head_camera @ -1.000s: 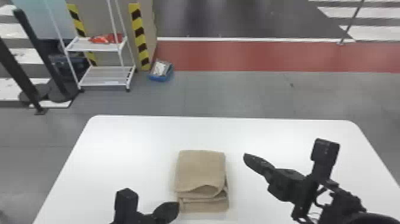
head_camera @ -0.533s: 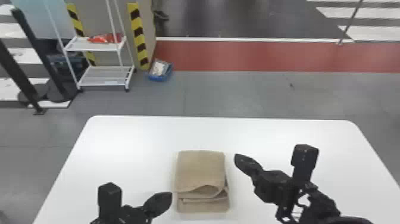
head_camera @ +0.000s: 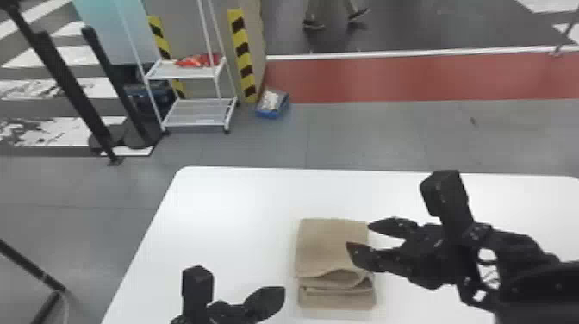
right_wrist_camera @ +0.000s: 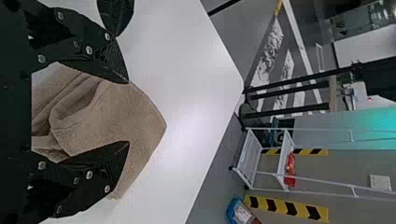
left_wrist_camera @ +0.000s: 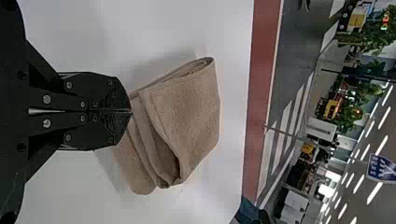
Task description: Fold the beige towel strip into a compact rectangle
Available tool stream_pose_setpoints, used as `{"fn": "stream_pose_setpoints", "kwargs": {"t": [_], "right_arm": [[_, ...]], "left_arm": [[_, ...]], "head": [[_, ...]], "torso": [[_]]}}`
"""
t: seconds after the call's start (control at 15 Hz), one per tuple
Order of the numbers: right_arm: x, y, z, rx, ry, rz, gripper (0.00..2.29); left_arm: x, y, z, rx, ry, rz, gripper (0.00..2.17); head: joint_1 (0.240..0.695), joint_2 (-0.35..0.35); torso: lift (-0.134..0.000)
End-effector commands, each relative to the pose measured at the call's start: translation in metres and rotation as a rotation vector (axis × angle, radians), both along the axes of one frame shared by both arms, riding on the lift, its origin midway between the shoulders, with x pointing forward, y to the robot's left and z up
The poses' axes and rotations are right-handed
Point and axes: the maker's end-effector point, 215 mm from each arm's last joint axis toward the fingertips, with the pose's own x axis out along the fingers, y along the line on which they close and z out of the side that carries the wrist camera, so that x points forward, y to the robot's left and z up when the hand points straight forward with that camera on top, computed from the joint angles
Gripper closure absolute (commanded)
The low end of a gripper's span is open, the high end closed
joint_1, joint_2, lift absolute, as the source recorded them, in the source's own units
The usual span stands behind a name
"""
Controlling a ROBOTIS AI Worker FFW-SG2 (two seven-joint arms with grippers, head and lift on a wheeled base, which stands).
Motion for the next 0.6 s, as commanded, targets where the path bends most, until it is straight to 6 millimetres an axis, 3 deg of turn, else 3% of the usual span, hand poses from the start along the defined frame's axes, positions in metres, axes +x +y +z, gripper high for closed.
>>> {"fn": "stream_pose_setpoints", "kwargs": {"t": [0.0,0.2,0.47,0.53], "right_arm": [[0.017,-0.008,0.016,-0.128,-0.070,0.033,0.14],[0.022,0.014,0.019,-0.287,-0.179,0.244,0.25],[-0.008,0.045,-0.042,-0.483,-0.191,0.507,0.29],[-0.010,0.041,-0.054,-0.524,-0.190,0.527,0.29]], "left_arm": [[0.000,0.006,-0.003,0.012,0.007,0.007,1.68],[-0.004,0.009,-0.009,0.018,0.031,0.009,1.68],[-0.001,0.015,-0.007,0.029,0.026,0.013,1.68],[0.001,0.018,-0.006,0.029,0.022,0.016,1.68]], "head": [[0.695,0.140],[0.695,0.145],[0.695,0.188],[0.695,0.208]], "torso": [[0.000],[0.000],[0.000],[0.000]]}}
